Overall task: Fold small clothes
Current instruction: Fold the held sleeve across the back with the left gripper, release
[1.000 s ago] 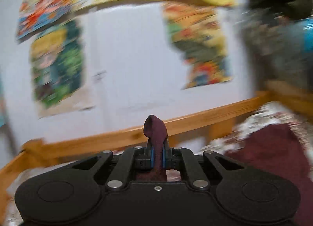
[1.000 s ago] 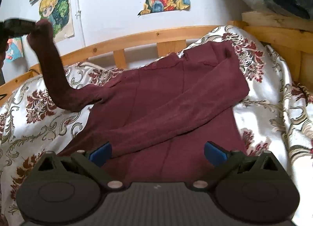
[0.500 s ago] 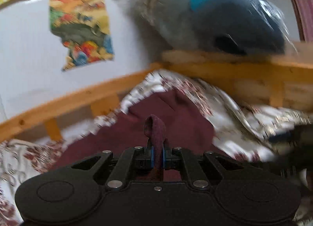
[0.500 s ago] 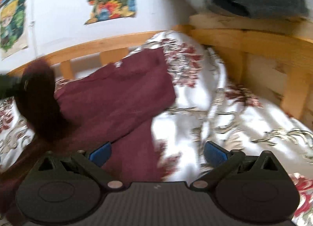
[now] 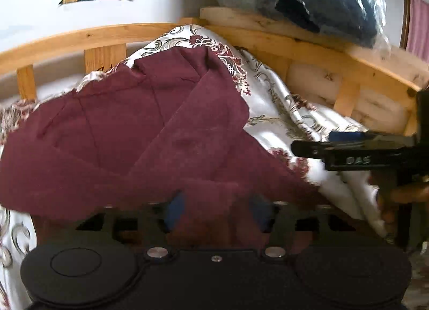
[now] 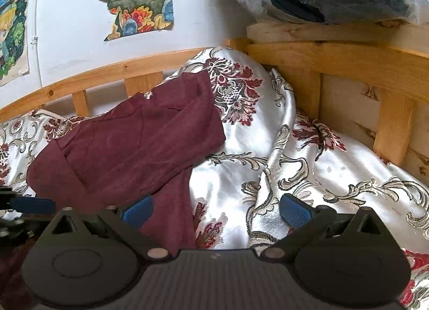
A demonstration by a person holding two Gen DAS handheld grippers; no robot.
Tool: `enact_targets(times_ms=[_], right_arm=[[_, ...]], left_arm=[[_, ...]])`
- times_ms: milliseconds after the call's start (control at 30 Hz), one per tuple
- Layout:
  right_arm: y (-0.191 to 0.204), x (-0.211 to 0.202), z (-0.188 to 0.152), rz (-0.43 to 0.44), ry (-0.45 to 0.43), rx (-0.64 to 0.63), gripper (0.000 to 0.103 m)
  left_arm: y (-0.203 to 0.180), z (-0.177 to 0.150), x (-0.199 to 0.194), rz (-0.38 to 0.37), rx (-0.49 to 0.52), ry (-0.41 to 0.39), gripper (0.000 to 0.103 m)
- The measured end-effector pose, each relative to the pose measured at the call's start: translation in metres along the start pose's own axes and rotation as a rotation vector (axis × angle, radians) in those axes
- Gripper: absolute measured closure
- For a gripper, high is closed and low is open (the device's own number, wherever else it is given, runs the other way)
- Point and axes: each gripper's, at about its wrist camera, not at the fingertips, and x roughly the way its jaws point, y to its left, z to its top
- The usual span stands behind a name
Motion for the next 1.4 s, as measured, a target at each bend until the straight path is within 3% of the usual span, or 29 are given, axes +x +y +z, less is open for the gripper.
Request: enact_targets(times_ms=[67,200,400,567,667,767,833,933,1000,1067,1400], right_arm=[[0.003,0.001,0.000,0.008,-0.001,-0.011,0.000],[0.014,0.003,-0.004,0.036,0.005,-0.044,0.000],[0.044,0.009,-0.016,0.100,0.029,-0.138,0.000],[0.081,0.011,-0.029,0.143,0.021,-0.263,0.001],[0.108,0.003,-0.036,0.214,-0.033,-0.371,0.013],[0.132,0.003,-0.042,0.288,-0.028,-0.450,0.031],[0.146,0.008,-0.045,0.314,-0.016,-0.478,0.036],[0.164,0.021,-0.051,0.310,0.034,-0.547,0.061],[0.167,0.028,-0.056,0.299,0.079,-0.567,0.086],[0.168,0.029,-0.057,0.321,0.089,-0.562,0.096],[0.172,0.011,-0.062,0.377,0.132,-0.630,0.098]], left_arm=[[0.001,-0.003,-0.012,-0.015,-0.016,-0.013,0.020],[0.006,-0.010,-0.034,-0.026,-0.028,-0.009,0.012],[0.038,-0.013,-0.038,0.181,-0.046,0.035,0.006],[0.088,0.007,-0.023,0.297,-0.109,-0.008,0.006],[0.116,0.025,-0.001,0.341,-0.139,-0.008,0.006],[0.139,0.040,0.026,0.368,-0.157,0.051,0.008],[0.151,0.045,0.041,0.367,-0.169,0.093,0.009],[0.164,0.044,0.061,0.359,-0.190,0.172,0.013],[0.165,0.040,0.067,0.359,-0.176,0.192,0.013],[0.163,0.038,0.071,0.365,-0.160,0.190,0.012],[0.156,0.031,0.085,0.398,-0.086,0.203,0.008]])
